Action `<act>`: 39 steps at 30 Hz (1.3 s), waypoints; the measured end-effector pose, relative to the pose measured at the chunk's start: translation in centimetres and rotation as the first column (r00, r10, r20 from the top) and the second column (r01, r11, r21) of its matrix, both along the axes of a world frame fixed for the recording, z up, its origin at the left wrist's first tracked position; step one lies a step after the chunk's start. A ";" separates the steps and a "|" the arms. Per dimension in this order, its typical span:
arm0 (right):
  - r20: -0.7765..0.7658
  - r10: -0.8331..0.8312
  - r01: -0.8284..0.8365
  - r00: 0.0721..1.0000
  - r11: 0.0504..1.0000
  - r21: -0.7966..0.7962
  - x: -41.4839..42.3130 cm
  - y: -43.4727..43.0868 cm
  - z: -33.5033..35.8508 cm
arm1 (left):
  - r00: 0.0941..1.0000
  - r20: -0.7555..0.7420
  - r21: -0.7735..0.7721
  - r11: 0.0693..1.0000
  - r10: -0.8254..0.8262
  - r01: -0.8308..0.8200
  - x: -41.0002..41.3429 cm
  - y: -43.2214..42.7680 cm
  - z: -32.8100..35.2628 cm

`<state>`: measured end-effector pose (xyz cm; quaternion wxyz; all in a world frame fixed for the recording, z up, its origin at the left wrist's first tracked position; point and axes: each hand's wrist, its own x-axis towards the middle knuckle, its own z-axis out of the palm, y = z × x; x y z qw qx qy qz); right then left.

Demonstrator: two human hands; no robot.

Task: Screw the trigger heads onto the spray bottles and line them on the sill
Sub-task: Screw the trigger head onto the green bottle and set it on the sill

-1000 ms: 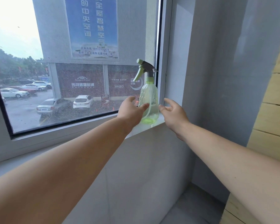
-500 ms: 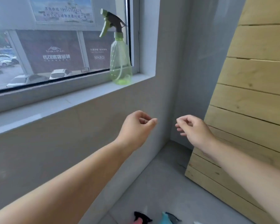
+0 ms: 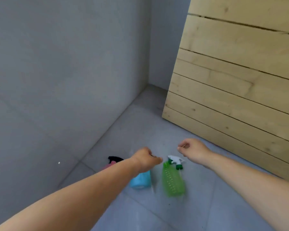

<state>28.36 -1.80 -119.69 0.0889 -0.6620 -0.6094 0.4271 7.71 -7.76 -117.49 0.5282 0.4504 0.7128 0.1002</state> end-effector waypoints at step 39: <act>-0.275 -0.264 0.324 0.924 0.925 0.200 2.2 4.7 8.9 | 0.888 0.438 -0.176 0.982 0.138 -0.066 4.7 -3.4 4.5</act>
